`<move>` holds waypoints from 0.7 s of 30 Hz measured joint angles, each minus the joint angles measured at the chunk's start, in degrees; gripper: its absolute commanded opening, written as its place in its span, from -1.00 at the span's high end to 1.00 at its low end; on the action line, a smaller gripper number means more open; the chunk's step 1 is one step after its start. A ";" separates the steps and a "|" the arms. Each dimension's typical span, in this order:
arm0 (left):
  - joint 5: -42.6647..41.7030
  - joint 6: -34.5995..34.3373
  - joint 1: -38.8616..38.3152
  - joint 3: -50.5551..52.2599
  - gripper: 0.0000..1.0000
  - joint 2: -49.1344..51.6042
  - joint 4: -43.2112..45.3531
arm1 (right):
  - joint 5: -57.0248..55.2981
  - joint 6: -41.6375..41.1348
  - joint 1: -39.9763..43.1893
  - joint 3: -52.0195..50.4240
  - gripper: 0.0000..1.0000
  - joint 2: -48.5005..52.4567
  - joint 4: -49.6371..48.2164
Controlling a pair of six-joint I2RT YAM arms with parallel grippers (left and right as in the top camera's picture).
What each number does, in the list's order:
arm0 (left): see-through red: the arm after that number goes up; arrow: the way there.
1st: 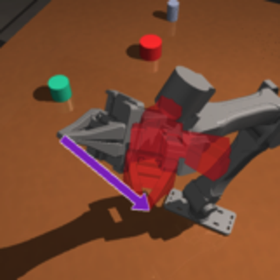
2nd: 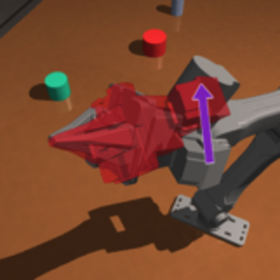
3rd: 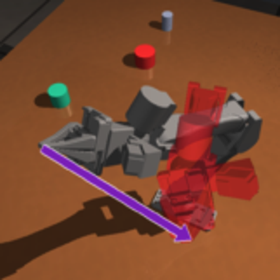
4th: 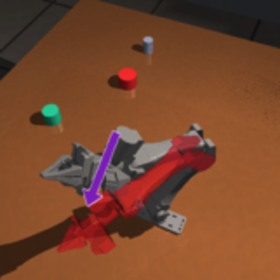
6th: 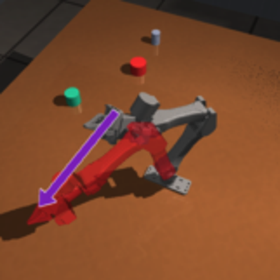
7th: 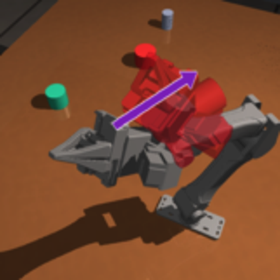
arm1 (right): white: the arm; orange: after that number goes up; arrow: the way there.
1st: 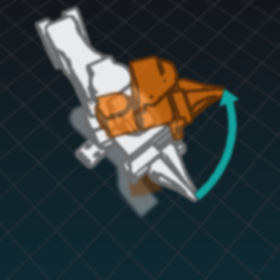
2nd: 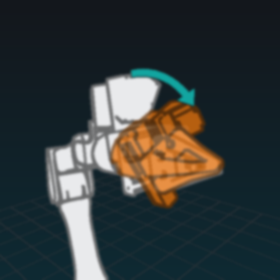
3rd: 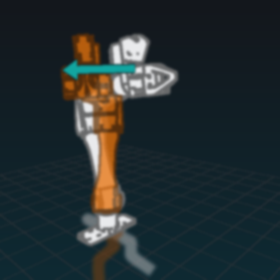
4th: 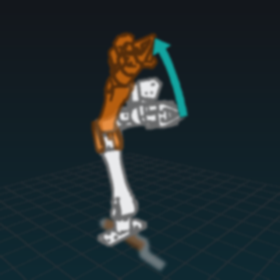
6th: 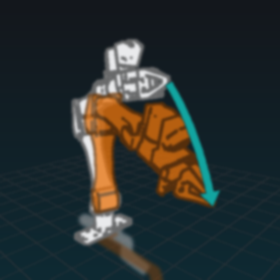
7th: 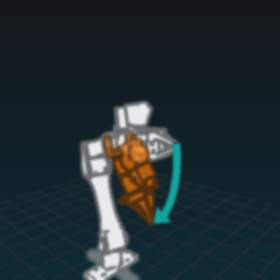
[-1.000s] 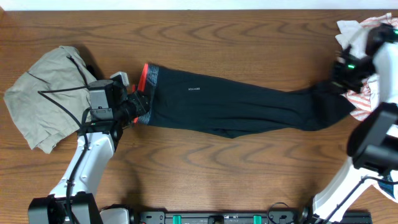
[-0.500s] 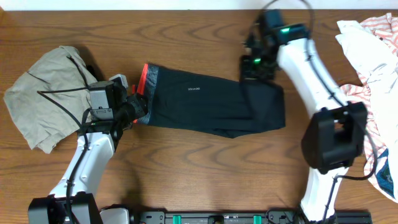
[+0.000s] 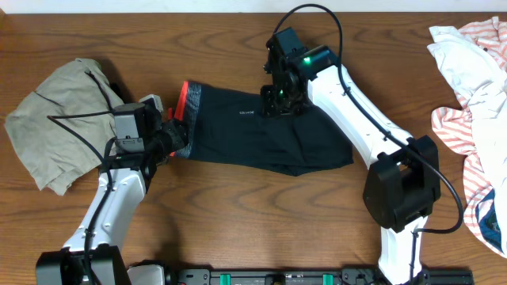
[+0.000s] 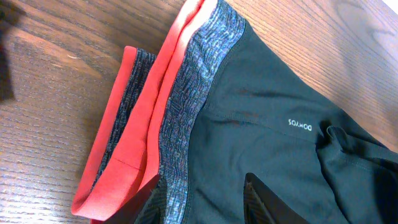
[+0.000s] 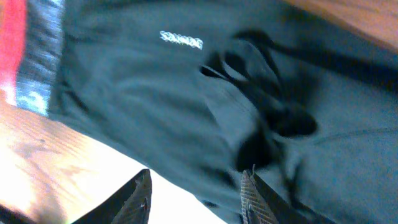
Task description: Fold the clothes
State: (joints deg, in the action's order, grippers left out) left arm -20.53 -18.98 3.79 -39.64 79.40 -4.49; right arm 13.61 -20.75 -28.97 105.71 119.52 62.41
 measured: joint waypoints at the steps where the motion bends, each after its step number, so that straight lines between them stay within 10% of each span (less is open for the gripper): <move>1: -0.02 0.00 0.00 0.00 0.19 0.00 0.00 | -0.50 0.00 0.13 0.00 0.11 0.00 0.76; 21: 0.00 0.00 0.00 0.00 0.19 0.00 0.00 | -5.55 2.54 4.04 -6.03 -0.19 0.00 2.97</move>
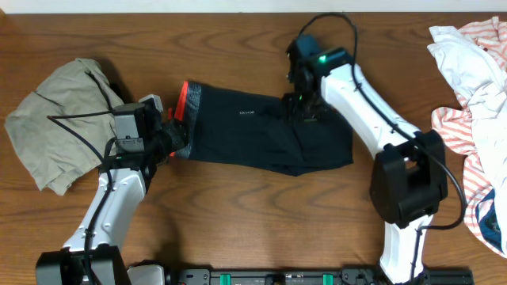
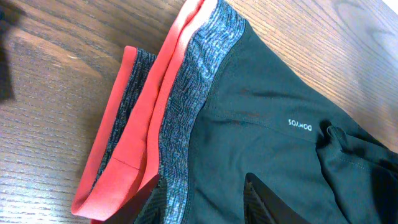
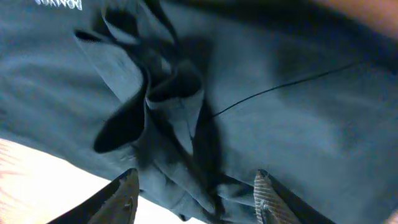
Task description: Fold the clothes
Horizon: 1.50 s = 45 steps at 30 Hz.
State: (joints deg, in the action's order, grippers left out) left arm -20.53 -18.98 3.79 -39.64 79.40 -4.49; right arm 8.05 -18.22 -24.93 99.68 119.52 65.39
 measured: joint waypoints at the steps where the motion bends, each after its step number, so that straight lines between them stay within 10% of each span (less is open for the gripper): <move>1: 0.00 0.00 0.00 0.00 0.19 0.00 0.00 | 0.04 0.00 -0.50 -1.49 -0.18 0.00 -1.01; 29: -0.02 0.00 0.00 0.00 0.18 0.00 0.00 | 23.96 22.84 -7.08 -9.77 -0.04 0.00 -12.24; 37: 0.17 3.43 0.00 0.00 -0.96 0.02 2.10 | 19.17 22.60 -1.25 -9.73 -0.19 -3.74 -10.54; 45: -0.46 5.57 0.00 -1.33 -0.96 6.88 3.21 | 17.70 22.62 7.13 -8.46 -0.21 -14.78 -7.69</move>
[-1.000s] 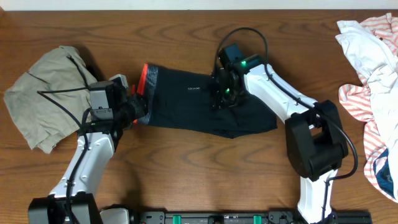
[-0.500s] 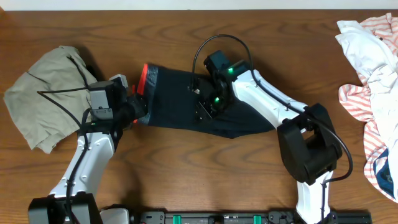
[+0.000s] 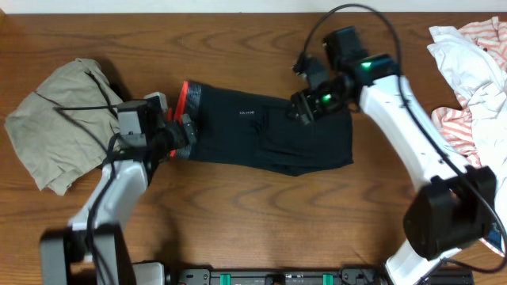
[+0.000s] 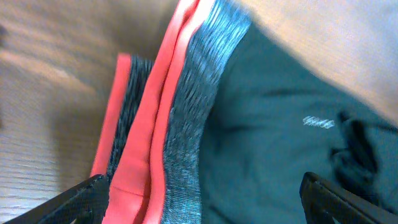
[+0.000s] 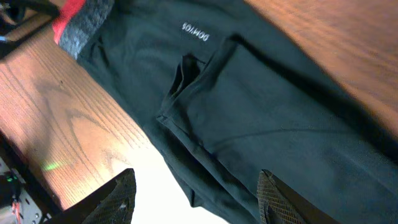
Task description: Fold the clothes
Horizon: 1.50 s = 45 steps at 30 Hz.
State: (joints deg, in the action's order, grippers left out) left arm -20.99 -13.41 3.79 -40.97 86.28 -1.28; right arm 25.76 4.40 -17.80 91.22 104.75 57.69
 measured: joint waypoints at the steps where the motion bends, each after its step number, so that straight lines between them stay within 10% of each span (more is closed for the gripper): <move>1: -0.15 0.04 0.00 -1.01 -0.96 2.12 -0.94 | -0.07 0.02 0.42 0.15 -0.20 -0.35 0.79; 29: -3.02 0.13 0.85 -16.65 -1.00 18.78 -11.69 | -3.74 0.04 0.85 0.13 -0.14 -0.13 3.48; 31: -5.42 0.11 0.85 -17.29 -0.80 19.56 -11.39 | -3.74 0.04 0.85 0.13 -0.13 -0.13 3.67; 36: -7.63 -0.26 0.87 -16.94 0.41 20.28 -11.89 | -3.74 0.04 0.85 0.13 -0.11 -0.13 3.85; 37: -7.87 -0.28 0.87 -16.65 0.35 20.50 -12.11 | -3.74 0.04 0.85 0.13 -0.11 -0.13 3.85; 38: -8.26 -0.28 0.87 -16.31 -0.27 20.76 -12.28 | -3.74 0.04 0.85 0.13 -0.11 -0.13 3.85; 40: -9.49 -0.33 0.98 -16.13 -0.84 20.85 -12.24 | -3.74 0.04 0.85 0.13 -0.11 -0.13 3.82; 45: -12.55 -0.28 0.63 -17.09 -0.96 19.58 -14.19 | -3.74 0.04 0.85 0.13 -0.11 -0.13 3.82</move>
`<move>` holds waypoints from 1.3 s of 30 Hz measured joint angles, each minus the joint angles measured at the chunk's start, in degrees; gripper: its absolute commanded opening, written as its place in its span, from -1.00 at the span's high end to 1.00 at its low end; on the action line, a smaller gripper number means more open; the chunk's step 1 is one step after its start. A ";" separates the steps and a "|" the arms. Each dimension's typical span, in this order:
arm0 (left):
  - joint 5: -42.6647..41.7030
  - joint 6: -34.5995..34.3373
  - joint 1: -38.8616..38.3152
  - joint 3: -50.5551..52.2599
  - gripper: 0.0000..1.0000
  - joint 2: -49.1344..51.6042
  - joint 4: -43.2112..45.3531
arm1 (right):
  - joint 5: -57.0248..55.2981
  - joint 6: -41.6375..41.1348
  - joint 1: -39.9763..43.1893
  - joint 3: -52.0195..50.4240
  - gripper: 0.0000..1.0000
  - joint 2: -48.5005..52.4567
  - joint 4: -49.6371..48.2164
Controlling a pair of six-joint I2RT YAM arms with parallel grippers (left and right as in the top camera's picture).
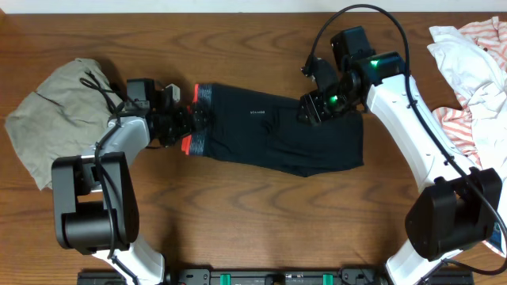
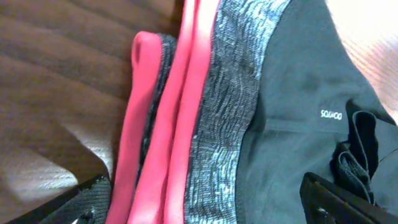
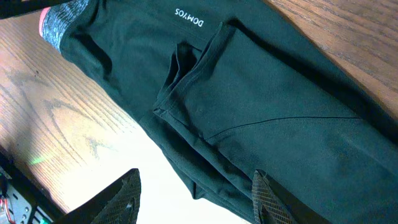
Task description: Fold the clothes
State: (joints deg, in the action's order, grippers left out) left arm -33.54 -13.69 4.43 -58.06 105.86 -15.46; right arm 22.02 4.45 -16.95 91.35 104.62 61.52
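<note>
Dark shorts (image 1: 273, 134) with a red and grey waistband (image 2: 205, 106) lie flat across the middle of the table. My left gripper (image 1: 188, 119) reaches in from the left at the waistband, open wide, with the band's folds between its fingers (image 2: 93, 196). My right gripper (image 1: 311, 107) hangs open over the shorts' upper edge, right of the white logo (image 3: 188, 17). In the right wrist view a creased fold (image 3: 186, 68) runs down the cloth, and the hem edge lies between the open fingertips (image 3: 127, 196).
A crumpled khaki garment (image 1: 55, 111) lies at the far left, just behind the left arm. A heap of white and orange-striped clothes (image 1: 471, 87) fills the right edge. Bare wood (image 1: 261, 214) runs along the front of the table.
My left arm has swung round and now reaches the waistband from the left. The shorts have shifted slightly right, red band now showing at the lower left corner. The right gripper has barely moved.
At first my left gripper sat at the waistband with fingers closer together, and my right gripper was low over the logo. The right then stood further right along the shorts, then higher. The left opened wide, and now both stand open over the flattened shorts.
</note>
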 measured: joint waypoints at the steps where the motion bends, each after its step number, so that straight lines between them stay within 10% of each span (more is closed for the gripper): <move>1: -0.15 -0.20 0.02 -0.17 -0.96 0.00 -0.87 | 0.00 0.00 0.00 0.00 -0.11 0.00 0.00; 15: -3.82 -9.99 0.37 -0.72 -0.96 -0.83 -18.71 | -0.02 0.00 0.00 0.00 -0.11 0.00 0.37; 39: 2.38 -19.74 0.04 -0.11 -0.96 -1.01 -4.42 | -0.02 0.00 0.00 0.00 -0.13 0.00 1.20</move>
State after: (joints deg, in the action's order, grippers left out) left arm -31.16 -33.43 4.47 -58.17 104.86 -19.88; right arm 22.00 4.45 -16.95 91.35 104.62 62.72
